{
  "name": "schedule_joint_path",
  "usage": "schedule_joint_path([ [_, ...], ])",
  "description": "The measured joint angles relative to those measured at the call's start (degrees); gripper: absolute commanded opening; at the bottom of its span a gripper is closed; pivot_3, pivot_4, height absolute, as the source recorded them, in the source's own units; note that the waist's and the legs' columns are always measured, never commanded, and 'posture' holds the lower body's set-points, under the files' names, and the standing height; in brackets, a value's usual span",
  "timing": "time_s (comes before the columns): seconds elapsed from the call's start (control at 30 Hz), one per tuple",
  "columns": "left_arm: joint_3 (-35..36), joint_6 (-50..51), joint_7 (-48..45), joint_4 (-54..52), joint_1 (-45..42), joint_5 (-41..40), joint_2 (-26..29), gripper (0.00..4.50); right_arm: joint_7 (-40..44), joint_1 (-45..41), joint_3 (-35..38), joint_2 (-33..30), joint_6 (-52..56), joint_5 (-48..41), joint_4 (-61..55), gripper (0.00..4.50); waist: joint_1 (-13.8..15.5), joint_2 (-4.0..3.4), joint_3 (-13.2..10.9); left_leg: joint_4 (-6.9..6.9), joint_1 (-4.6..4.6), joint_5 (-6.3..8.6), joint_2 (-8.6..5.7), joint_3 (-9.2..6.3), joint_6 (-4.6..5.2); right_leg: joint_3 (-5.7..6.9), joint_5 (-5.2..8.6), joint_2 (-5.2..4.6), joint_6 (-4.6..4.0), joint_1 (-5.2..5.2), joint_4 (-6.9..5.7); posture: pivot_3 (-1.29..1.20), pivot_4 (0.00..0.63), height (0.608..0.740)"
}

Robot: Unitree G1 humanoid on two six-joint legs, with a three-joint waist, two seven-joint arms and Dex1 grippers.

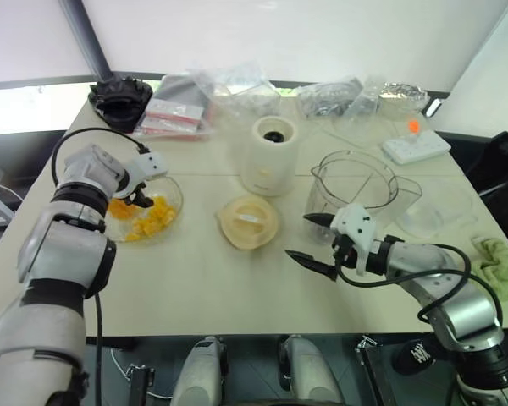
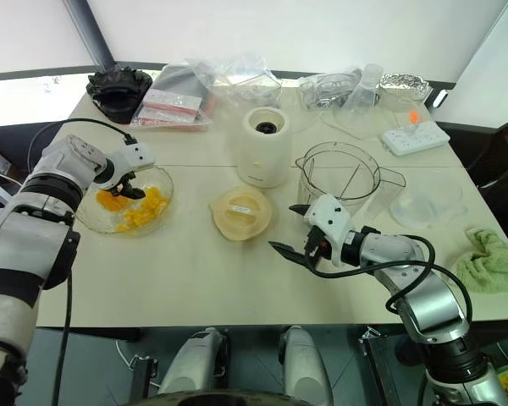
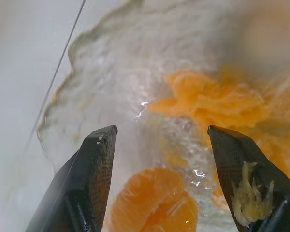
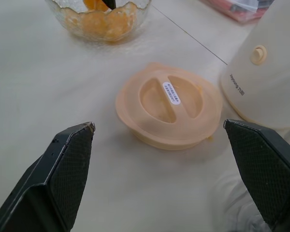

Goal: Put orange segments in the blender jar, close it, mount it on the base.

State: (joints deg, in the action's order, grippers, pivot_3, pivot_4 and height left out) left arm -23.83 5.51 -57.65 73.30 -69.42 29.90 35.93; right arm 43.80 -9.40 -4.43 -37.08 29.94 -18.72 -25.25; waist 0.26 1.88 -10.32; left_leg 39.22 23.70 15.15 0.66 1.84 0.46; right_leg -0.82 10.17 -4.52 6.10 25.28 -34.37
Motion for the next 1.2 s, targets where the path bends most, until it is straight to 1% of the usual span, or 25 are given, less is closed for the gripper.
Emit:
schedule_joint_path([
  [0.1, -4.9, -7.1, 0.4, -0.4, 0.0, 4.6, 1.9, 3.13, 0.4, -0.6, -0.3, 0.0, -0.4, 0.4, 0.6, 4.50, 0.0, 0.00, 0.0, 0.00, -0.01, 0.00, 0.01, -0.01, 0.00, 0.00, 0.05, 0.00, -0.09, 0.00, -0.01, 0.00, 0.150, 0.740],
  [0.2, -11.1, -14.2, 4.3, -0.3, -0.5, 11.1, 3.1, 3.13, 0.5, -0.6, -0.8, 0.0, -0.4, 0.5, 0.7, 4.50, 0.3, 0.00, 0.0, 0.00, 0.00, 0.00, 0.01, 0.01, 0.00, -0.01, 0.05, -0.01, -0.09, 0.00, 0.00, 0.00, 0.150, 0.740],
  [0.3, -16.0, -19.1, 8.2, -0.1, -1.2, 16.3, 3.1, 3.13, 0.2, -0.6, -0.9, 0.1, -0.5, 0.6, 0.7, 4.50, 0.6, 0.00, 0.0, 0.00, 0.00, 0.00, -0.01, 0.01, 0.00, 0.00, 0.05, -0.06, -0.09, -0.05, 0.05, 0.00, 0.150, 0.740],
  [0.4, -18.8, -22.4, 9.5, 0.5, -1.3, 19.5, 2.0, 3.13, -0.3, -0.2, -0.9, 0.5, -0.5, 0.6, 0.7, 4.50, 0.5, 0.01, 0.0, 0.00, 0.01, 0.00, -0.01, 0.06, 0.00, -0.01, 0.05, -0.08, -0.09, -0.06, 0.11, 0.00, 0.150, 0.740],
  [0.6, -21.6, -26.5, 9.8, 0.8, -1.3, 22.3, 0.8, 3.13, -0.9, -0.2, -0.9, 0.8, -0.5, 1.0, 0.7, 4.50, 0.4, 0.00, 0.0, 0.00, 0.01, 0.00, 0.00, 0.05, 0.00, 0.00, 0.05, -0.04, -0.09, -0.02, 0.06, 0.00, 0.150, 0.740],
  [0.93, -22.1, -28.4, 7.7, 0.9, -2.0, 22.9, 0.7, 3.13, -1.2, -0.2, -0.9, 1.1, -0.5, 1.2, 0.7, 4.50, 0.5, 0.01, 0.0, 0.00, 0.01, 0.00, 0.01, 0.04, 0.00, 0.00, 0.05, -0.05, -0.09, -0.02, 0.05, 0.00, 0.150, 0.740],
  [1.2, -21.1, -30.8, 0.4, -0.3, -2.3, 21.2, 2.6, 3.13, -1.1, -0.6, -1.4, 1.8, -1.0, 1.6, 0.8, 4.50, 0.3, 0.00, 0.0, 0.00, 0.01, 0.00, 0.02, 0.04, 0.00, 0.00, 0.05, -0.04, -0.09, -0.01, 0.05, 0.00, 0.150, 0.740],
])
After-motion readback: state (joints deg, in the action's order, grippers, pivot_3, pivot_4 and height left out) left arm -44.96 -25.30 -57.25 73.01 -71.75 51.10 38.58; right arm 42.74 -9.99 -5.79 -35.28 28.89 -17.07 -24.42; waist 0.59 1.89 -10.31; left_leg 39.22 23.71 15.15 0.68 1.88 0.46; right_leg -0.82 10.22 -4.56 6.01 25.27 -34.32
